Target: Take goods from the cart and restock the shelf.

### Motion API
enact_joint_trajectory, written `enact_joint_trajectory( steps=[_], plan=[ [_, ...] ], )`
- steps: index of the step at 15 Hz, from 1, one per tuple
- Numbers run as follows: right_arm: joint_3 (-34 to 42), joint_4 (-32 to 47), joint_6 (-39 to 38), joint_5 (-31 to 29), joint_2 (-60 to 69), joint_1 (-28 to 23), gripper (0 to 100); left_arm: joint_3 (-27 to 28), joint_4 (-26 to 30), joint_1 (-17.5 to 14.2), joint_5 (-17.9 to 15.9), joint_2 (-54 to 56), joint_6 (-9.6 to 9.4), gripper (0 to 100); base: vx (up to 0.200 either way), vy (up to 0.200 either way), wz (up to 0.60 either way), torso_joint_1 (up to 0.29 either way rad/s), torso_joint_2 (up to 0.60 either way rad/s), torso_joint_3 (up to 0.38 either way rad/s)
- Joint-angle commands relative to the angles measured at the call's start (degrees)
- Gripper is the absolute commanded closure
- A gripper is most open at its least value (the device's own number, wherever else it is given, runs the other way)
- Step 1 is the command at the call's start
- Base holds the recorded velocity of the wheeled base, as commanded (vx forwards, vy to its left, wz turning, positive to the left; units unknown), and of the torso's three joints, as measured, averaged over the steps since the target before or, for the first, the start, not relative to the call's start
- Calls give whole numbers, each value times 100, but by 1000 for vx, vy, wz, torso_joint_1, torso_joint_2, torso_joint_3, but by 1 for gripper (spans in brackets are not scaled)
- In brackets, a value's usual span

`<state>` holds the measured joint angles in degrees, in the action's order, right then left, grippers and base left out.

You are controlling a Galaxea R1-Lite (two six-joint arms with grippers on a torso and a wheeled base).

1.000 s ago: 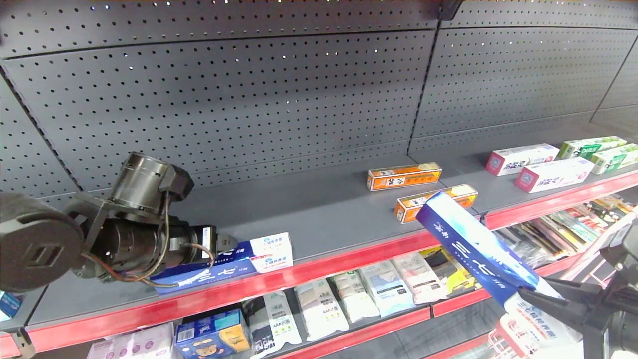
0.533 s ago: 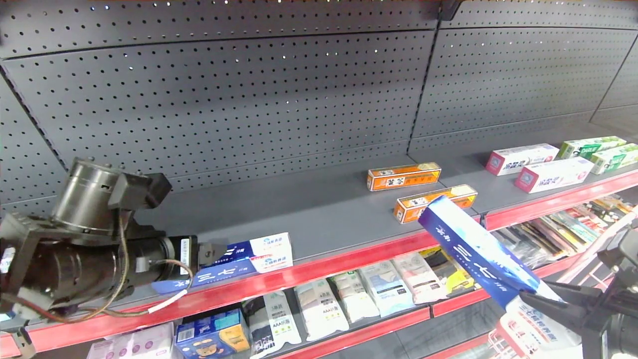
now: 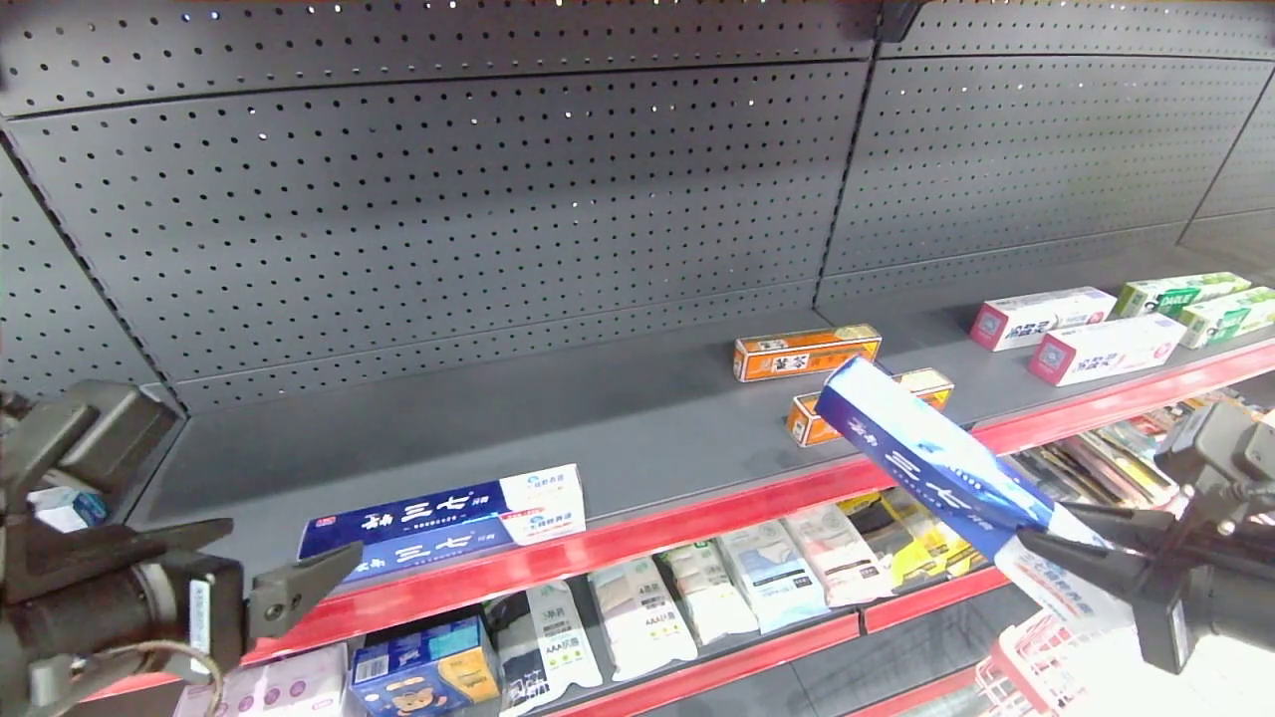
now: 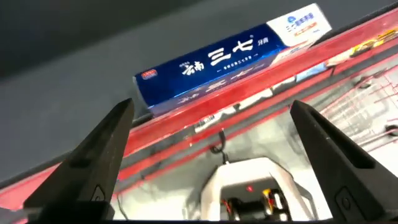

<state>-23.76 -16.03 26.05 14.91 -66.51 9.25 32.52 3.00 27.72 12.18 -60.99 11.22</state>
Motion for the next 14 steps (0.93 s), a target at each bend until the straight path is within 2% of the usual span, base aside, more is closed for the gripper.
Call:
enact_joint_trajectory(
  steps=[1,2,4,6,9,14],
  plan=[
    [-340,3,102,3,-362,42,100,-115,-10,5,4,720,-137,0,0,0,0,0,0,0],
    [-700,3,155,12,-547,191,100,-141,-19,-4,4,1107,-331,0,0,0,0,0,0,0],
    [-1087,3,155,47,-696,428,100,-282,8,-4,13,1713,-568,0,0,0,0,0,0,0],
    [-1342,3,146,74,-837,683,100,-642,25,-30,153,2346,-779,0,0,0,0,0,0,0],
    [-1430,3,146,30,-969,920,100,-906,69,-39,329,2785,-779,0,0,0,0,0,0,0],
    [-1447,-5,480,153,-863,964,100,-897,131,-171,347,2829,-779,0,0,0,0,0,0,0]
  ],
)
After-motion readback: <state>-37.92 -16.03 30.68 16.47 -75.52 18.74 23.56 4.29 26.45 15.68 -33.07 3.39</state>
